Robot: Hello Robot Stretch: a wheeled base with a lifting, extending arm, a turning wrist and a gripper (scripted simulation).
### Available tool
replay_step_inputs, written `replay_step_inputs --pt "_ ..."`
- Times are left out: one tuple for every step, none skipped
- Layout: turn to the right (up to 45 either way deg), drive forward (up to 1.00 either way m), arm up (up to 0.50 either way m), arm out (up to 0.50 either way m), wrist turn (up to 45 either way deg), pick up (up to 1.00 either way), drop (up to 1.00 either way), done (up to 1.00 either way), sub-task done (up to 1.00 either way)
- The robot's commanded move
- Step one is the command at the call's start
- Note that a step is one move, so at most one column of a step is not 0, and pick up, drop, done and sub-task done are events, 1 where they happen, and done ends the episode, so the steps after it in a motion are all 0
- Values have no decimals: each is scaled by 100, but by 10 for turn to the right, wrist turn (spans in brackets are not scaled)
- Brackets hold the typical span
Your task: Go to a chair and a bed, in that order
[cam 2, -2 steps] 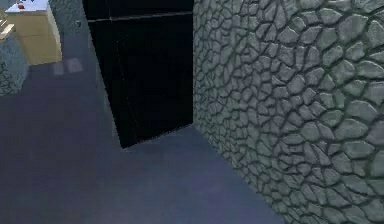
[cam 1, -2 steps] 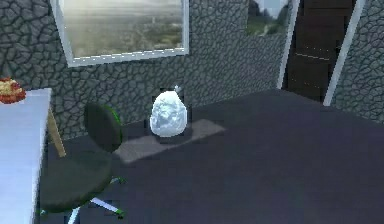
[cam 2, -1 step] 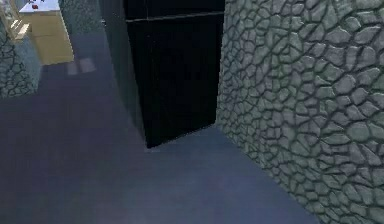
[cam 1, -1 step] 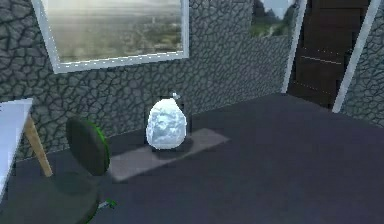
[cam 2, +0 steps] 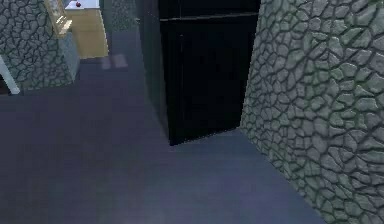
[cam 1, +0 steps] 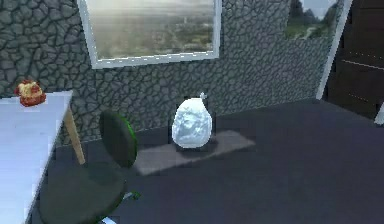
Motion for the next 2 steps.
replay_step_inputs --pt "0 20 0 0 0 0 0 0 0" --pt "-390 0 0 0 0 0 0 0 0"
